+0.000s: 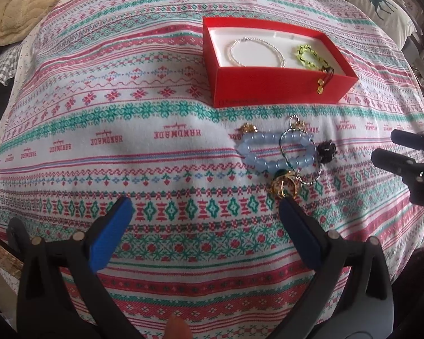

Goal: Organize jewelry
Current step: 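Move both open tools back over the jewelry pile, then grasp the gold ring with the left tool while the right tool grasps the black hair tie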

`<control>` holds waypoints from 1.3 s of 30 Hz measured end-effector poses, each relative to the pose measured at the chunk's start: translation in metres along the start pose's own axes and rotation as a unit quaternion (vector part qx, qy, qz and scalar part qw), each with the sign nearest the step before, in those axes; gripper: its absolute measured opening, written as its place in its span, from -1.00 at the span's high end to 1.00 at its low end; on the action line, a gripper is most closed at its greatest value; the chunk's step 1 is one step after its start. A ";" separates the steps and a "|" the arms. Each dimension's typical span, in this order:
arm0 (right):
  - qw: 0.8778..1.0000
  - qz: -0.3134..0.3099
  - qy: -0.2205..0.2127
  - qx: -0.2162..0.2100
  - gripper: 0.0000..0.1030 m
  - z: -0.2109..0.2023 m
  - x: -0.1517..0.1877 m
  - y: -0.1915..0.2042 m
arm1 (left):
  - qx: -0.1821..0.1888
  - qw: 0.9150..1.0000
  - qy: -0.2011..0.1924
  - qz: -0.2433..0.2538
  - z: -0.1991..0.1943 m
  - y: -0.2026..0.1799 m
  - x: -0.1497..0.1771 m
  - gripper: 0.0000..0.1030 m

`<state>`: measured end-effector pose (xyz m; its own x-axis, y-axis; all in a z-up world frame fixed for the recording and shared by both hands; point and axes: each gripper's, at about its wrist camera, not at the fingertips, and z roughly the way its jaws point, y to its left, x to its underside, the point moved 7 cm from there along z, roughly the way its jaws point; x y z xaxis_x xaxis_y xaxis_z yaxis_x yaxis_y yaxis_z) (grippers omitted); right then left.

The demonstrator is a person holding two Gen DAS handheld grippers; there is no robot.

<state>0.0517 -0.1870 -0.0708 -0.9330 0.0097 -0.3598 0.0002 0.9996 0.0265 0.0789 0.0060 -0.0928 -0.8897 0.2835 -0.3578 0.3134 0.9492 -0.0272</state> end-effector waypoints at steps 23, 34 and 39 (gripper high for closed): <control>1.000 0.008 0.010 0.002 -0.57 0.009 0.001 -0.007 | 0.087 0.990 0.014 0.110 0.025 -0.080 -0.009 -0.12; 1.000 0.007 0.016 0.001 -0.57 0.013 0.000 -0.007 | 0.088 0.989 0.013 0.121 0.030 -0.078 -0.012 0.39; 1.000 0.006 0.019 -0.002 -0.57 0.017 0.000 -0.003 | 0.077 0.990 0.017 0.116 0.025 -0.067 -0.009 0.39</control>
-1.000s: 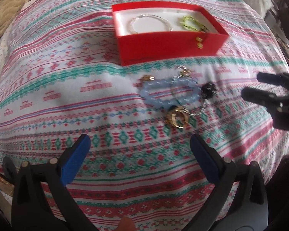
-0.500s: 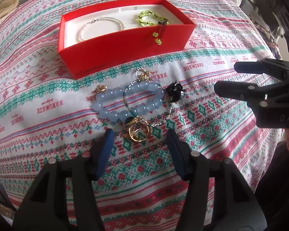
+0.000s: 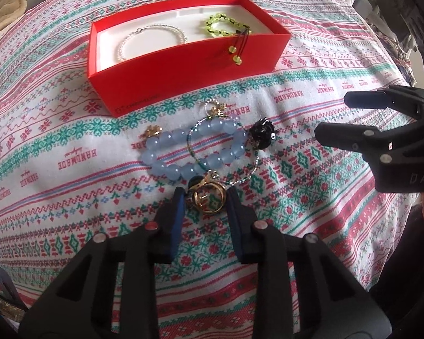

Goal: Organize jewelry
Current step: 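Grasp the gold ring with the left tool while the right tool grasps the black hair tie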

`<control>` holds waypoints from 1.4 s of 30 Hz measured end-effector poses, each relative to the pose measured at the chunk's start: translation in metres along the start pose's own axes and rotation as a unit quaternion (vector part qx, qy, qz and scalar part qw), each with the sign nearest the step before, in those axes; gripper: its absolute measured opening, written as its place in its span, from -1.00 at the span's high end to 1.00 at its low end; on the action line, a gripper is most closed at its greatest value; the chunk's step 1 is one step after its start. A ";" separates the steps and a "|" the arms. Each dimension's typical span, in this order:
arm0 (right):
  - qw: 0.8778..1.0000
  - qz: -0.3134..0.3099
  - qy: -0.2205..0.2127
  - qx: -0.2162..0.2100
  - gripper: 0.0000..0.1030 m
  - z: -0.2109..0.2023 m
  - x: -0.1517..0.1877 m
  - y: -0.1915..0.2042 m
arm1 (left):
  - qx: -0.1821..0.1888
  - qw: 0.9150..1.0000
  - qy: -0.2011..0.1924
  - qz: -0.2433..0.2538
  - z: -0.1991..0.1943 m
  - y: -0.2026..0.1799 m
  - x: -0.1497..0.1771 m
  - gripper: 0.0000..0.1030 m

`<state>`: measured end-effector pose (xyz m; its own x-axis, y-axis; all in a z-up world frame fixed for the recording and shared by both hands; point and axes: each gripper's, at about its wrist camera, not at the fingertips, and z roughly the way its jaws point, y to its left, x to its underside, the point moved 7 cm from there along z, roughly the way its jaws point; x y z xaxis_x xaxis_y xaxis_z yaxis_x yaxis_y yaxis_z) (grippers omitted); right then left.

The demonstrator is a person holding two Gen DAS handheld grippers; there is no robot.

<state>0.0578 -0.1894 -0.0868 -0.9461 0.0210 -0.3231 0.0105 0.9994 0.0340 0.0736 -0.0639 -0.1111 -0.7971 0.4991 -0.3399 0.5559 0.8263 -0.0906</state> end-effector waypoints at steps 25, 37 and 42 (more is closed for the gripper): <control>0.999 -0.016 0.019 -0.045 -0.07 0.028 -0.027 0.054 | -0.036 0.998 -0.021 -0.047 -0.030 0.041 0.012 0.39; 0.998 -0.015 0.031 -0.047 0.35 0.044 -0.033 0.068 | -0.040 0.998 -0.023 -0.050 -0.032 0.042 0.012 0.39; 0.998 -0.021 0.031 -0.046 0.47 0.050 -0.035 0.075 | -0.043 0.997 -0.023 -0.052 -0.031 0.042 0.011 0.39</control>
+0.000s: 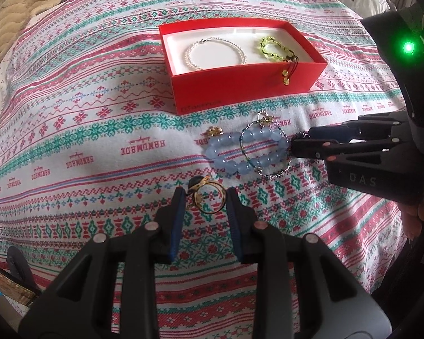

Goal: Organize jewelry
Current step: 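Carry the ring and hair tie into the red box and release both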

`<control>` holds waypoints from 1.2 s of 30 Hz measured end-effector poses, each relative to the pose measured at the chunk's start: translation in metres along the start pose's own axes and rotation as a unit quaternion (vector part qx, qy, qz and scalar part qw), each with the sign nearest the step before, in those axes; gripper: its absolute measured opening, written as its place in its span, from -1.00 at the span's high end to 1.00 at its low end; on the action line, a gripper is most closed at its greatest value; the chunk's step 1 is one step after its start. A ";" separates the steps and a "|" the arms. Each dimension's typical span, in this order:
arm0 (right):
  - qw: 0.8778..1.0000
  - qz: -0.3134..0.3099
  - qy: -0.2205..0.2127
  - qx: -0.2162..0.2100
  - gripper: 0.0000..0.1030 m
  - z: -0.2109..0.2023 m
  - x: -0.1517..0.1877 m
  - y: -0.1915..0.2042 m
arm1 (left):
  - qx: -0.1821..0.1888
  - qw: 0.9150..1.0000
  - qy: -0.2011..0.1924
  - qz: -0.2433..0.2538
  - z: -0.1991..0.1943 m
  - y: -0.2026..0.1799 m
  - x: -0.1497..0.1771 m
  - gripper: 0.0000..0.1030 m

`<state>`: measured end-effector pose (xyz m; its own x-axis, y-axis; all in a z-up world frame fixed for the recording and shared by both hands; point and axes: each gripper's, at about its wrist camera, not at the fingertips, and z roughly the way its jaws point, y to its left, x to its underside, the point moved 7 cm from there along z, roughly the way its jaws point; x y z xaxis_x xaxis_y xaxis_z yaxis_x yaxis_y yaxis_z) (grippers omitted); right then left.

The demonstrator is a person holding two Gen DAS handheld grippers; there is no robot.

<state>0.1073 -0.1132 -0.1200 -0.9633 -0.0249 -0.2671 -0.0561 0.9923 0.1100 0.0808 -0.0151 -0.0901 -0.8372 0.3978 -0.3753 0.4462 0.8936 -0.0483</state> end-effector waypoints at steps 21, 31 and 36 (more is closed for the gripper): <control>1.000 -0.015 -0.022 -0.005 0.54 -0.007 -0.007 0.014 | -0.008 1.000 -0.010 -0.011 -0.004 0.004 -0.003 0.39; 0.999 -0.003 -0.041 -0.024 0.54 -0.030 -0.002 -0.004 | -0.007 0.999 -0.026 -0.020 -0.012 0.004 -0.008 0.39; 0.998 0.003 -0.050 -0.031 0.54 -0.040 -0.001 -0.009 | -0.005 0.999 -0.038 -0.024 -0.017 0.002 -0.014 0.39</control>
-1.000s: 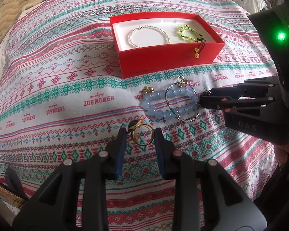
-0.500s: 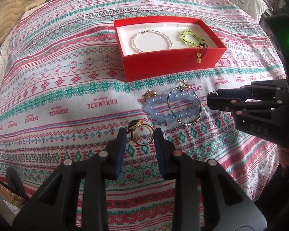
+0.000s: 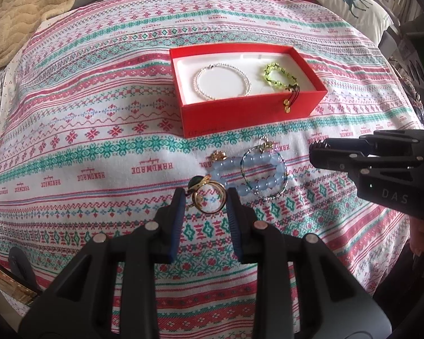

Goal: Organize jewelry
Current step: 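Carry the ring and hair tie into the red box and release both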

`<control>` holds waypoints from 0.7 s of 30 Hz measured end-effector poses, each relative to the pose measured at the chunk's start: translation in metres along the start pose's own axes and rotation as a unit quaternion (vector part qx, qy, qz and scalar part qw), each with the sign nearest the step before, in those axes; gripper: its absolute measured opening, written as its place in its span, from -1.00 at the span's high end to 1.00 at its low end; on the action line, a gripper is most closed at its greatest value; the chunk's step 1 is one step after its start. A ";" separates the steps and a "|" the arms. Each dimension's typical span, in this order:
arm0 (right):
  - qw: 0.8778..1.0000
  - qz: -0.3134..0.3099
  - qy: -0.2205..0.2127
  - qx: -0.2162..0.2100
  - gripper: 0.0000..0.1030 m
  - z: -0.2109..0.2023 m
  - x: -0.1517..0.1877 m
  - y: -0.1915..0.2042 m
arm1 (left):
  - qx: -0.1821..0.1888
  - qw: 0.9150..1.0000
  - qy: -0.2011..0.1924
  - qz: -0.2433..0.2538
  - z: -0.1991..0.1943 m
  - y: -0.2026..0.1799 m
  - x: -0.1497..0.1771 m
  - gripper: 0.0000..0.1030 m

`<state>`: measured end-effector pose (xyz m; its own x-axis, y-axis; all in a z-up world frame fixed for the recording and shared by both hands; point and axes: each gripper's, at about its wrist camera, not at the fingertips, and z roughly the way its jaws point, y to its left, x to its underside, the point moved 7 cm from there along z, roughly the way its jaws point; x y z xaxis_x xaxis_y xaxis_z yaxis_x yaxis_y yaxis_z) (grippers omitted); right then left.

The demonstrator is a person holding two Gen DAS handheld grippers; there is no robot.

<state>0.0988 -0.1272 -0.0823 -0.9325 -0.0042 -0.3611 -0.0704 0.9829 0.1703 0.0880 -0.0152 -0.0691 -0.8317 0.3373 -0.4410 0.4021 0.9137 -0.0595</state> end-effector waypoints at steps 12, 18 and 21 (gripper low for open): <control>0.999 0.030 -0.032 -0.011 0.54 -0.025 -0.011 -0.011 | -0.004 0.999 -0.032 -0.020 -0.007 -0.002 -0.023 0.39; 0.998 0.041 -0.054 -0.010 0.54 -0.031 -0.025 -0.015 | 0.008 0.998 -0.055 -0.030 -0.007 -0.009 -0.040 0.39; 0.997 0.047 -0.064 -0.008 0.54 -0.032 -0.031 -0.019 | 0.010 0.997 -0.065 -0.030 -0.002 -0.013 -0.051 0.39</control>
<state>0.1178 -0.1512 -0.0450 -0.8821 0.1125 -0.4575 0.0087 0.9748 0.2229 0.1242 -0.0442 -0.0442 -0.7983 0.2485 -0.5486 0.3620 0.9260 -0.1073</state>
